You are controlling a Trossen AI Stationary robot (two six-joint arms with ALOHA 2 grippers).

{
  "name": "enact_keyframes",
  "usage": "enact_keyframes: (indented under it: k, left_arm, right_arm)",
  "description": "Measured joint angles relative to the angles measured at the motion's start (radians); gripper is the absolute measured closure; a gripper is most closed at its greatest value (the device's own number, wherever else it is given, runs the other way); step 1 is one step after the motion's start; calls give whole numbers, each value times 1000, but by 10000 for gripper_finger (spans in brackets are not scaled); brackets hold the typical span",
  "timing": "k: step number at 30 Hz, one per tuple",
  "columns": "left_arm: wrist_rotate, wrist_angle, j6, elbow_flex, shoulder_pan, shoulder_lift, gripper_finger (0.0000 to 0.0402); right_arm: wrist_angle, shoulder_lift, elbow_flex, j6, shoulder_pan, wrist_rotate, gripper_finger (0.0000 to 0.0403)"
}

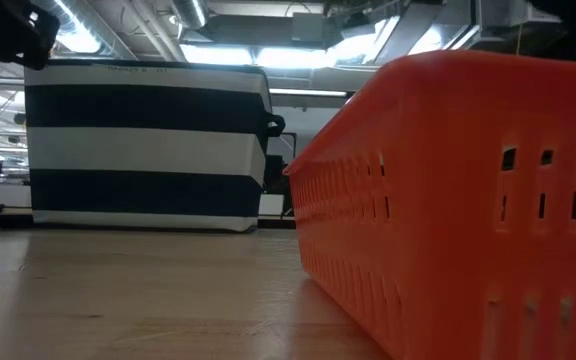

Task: Pick & Place Medicine items
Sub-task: Return to Home Position

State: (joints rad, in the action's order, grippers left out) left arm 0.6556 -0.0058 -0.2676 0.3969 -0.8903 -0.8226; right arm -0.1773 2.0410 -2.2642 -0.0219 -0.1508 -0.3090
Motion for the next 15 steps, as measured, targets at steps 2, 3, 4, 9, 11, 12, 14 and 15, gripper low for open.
enact_keyframes:
  k: [2, 3, 4, 9, 11, 12, 14, 15]
  left_arm:
    - [13, 2, 2, 0, -19, 15, 201]
    - [18, 3, 6, 0, -31, 26, 201]
    - [28, 6, 12, 0, -43, 39, 201]
    - [59, 6, 55, 0, -94, 129, 201]
    - [43, 9, 32, 0, -109, 168, 201]
    - [22, 9, 20, 0, -116, 186, 201]
    - [-10, 8, -4, 0, -125, 216, 201]
    - [-16, 8, -5, 0, -128, 226, 201]
  right_arm:
    - [-101, -51, 0, -54, 30, 4, 83]
    - [-164, -79, 0, -74, 42, 11, 83]
    - [-217, -100, -1, -91, 53, 22, 83]
    - [-432, -177, -1, -116, 138, 33, 83]
    - [-441, -186, -1, -115, 182, 26, 83]
    - [-449, -191, -1, -122, 203, 25, 83]
    - [-467, -194, -1, -155, 237, 35, 83]
    - [-480, -194, -1, -170, 253, 42, 83]
